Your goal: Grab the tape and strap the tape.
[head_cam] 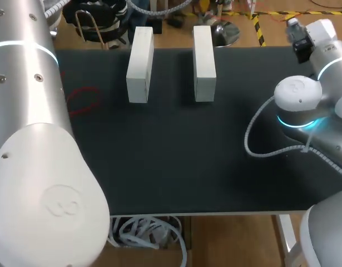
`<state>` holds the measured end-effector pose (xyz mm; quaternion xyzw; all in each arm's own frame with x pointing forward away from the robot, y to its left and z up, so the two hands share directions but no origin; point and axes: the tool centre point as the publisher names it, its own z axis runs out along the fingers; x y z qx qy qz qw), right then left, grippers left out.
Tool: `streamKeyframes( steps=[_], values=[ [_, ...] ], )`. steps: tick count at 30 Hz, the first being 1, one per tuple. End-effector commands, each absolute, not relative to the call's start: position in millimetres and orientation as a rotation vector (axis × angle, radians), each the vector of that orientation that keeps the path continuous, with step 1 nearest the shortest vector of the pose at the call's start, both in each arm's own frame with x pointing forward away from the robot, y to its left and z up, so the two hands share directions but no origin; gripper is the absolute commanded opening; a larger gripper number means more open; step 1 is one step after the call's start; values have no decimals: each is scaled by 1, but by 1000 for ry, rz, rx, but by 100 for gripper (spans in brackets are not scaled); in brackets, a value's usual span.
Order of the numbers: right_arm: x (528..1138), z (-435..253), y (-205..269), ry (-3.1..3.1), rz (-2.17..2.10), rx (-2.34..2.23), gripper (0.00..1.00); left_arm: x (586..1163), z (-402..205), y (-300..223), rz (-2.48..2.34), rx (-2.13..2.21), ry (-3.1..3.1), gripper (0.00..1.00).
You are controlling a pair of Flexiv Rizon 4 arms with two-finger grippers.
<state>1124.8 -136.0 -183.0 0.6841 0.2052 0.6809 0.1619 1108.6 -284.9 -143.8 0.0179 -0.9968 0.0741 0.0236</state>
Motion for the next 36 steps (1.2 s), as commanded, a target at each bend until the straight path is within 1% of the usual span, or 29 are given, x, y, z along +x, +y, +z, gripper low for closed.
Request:
streamKeyframes(
  steps=[1, 9, 23, 30, 36],
  values=[
    [1126, -165, -140, 701, 1573, 1936, 0, 1110, -142, -287, 215, 56, -3081, 0],
    [1128, -152, -141, 1055, 1320, 1752, 0, 1110, -142, -287, 215, 56, -3081, 0],
    [1146, -131, -140, 1635, 987, 1184, 0, 1110, -142, -287, 215, 56, -3081, 0],
    [1147, -131, -121, 1941, 812, 811, 0, 1110, -142, -287, 215, 56, -3081, 0],
    [1143, -129, -107, 2063, 694, 638, 0, 1110, -142, -287, 215, 56, -3081, 0]
  ],
)
